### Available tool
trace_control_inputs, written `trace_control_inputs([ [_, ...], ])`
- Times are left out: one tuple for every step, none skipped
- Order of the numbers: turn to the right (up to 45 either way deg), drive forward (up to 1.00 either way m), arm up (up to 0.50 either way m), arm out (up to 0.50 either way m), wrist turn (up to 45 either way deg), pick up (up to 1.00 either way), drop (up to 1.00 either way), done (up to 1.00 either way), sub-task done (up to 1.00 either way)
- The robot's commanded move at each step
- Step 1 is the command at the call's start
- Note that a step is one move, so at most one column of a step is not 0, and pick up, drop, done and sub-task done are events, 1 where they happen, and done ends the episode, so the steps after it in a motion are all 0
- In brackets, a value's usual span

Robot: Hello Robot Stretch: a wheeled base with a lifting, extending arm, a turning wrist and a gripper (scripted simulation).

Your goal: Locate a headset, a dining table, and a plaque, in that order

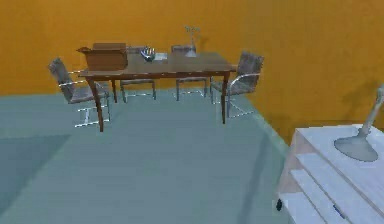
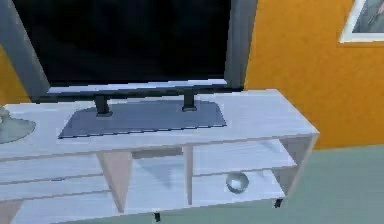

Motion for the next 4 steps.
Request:
trace_control_inputs([
  [0.0,1.0,0.0,0.0,0.0,0.0,0.0,0.0,0.0],
  [0.0,0.35,0.0,0.0,0.0,0.0,0.0,0.0,0.0],
  [9.0,0.0,0.0,0.0,0.0,0.0,0.0,0.0,0.0],
  [0.0,0.15,0.0,0.0,0.0,0.0,0.0,0.0,0.0],
])
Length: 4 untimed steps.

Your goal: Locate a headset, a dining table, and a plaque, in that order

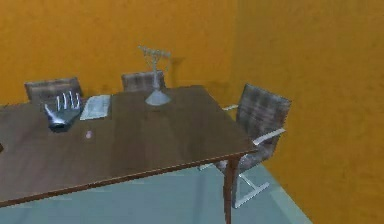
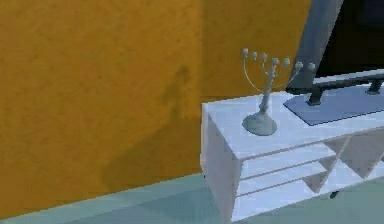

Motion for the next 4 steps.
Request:
trace_control_inputs([
  [-27.0,0.0,0.0,0.0,0.0,0.0,0.0,0.0,0.0],
  [0.0,0.0,0.0,0.0,0.0,0.0,0.0,0.0,1.0],
  [-45.0,0.0,0.0,0.0,0.0,0.0,0.0,0.0,0.0],
  [-45.0,0.0,0.0,0.0,0.0,0.0,0.0,0.0,0.0],
])
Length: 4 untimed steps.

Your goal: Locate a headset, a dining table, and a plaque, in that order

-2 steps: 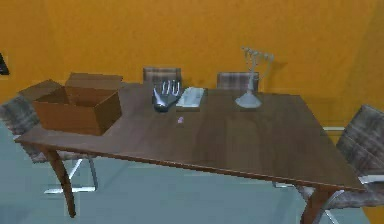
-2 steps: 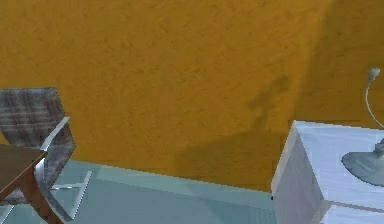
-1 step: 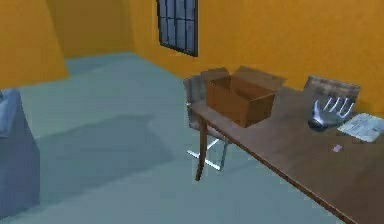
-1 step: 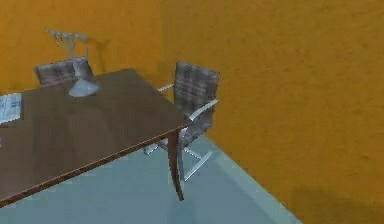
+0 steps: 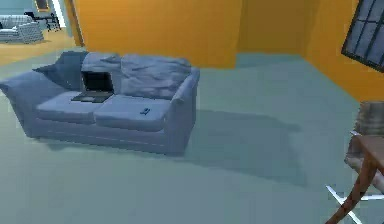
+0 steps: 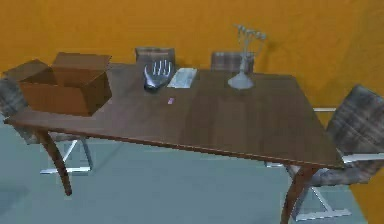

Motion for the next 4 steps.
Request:
trace_control_inputs([
  [-45.0,0.0,0.0,0.0,0.0,0.0,0.0,0.0,0.0],
  [-9.0,0.0,0.0,0.0,0.0,0.0,0.0,0.0,0.0],
  [0.0,0.1,0.0,0.0,0.0,0.0,0.0,0.0,0.0],
  [0.0,1.0,0.0,0.0,0.0,0.0,0.0,0.0,0.0],
])
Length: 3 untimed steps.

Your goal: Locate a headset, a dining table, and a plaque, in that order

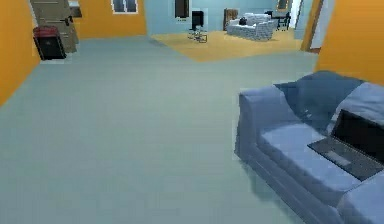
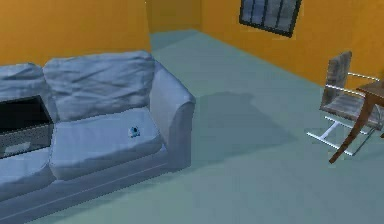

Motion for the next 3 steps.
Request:
trace_control_inputs([
  [-3.0,0.0,0.0,0.0,0.0,0.0,0.0,0.0,0.0],
  [0.0,1.0,0.0,0.0,0.0,0.0,0.0,0.0,0.0],
  [-3.0,0.0,0.0,0.0,0.0,0.0,0.0,0.0,0.0],
])
